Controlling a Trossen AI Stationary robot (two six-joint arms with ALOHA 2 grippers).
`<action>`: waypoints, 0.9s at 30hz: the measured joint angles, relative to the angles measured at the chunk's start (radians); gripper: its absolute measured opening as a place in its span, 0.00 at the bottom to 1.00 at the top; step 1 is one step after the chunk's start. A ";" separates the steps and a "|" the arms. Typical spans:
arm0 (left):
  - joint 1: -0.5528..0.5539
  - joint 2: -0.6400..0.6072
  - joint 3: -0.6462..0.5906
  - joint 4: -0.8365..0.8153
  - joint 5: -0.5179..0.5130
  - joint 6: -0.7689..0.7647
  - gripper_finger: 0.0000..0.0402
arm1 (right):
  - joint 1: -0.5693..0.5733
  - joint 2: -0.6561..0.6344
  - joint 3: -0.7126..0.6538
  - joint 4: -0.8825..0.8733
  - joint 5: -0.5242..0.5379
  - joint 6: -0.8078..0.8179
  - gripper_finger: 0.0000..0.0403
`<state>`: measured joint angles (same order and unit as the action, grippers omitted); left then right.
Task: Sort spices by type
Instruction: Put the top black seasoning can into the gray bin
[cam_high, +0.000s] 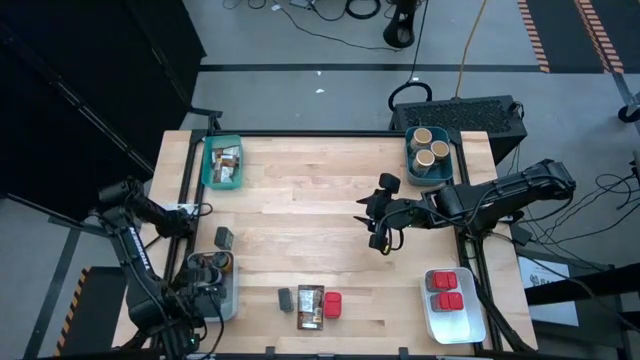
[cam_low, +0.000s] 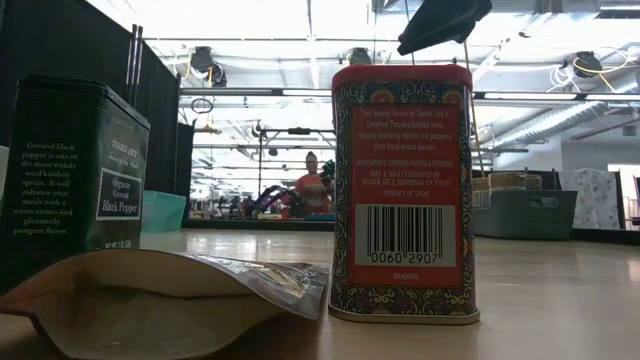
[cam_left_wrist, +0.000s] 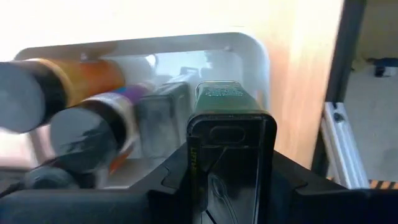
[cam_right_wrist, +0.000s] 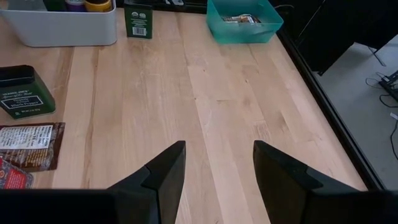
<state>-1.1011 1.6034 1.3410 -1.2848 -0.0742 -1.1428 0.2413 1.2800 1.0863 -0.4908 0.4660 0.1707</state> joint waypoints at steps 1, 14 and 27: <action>-0.001 0.000 -0.009 0.021 0.001 0.004 0.31 | 0.000 0.000 0.000 0.000 0.000 0.000 0.43; -0.001 0.000 -0.081 0.094 0.002 0.005 0.31 | 0.000 0.000 0.000 0.000 0.000 0.000 0.43; -0.001 0.000 -0.186 0.194 0.016 0.005 0.31 | 0.000 0.000 0.000 0.000 0.000 0.000 0.43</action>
<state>-1.1019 1.6035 1.1549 -1.0906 -0.0578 -1.1382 0.2411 1.2797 1.0863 -0.4908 0.4660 0.1707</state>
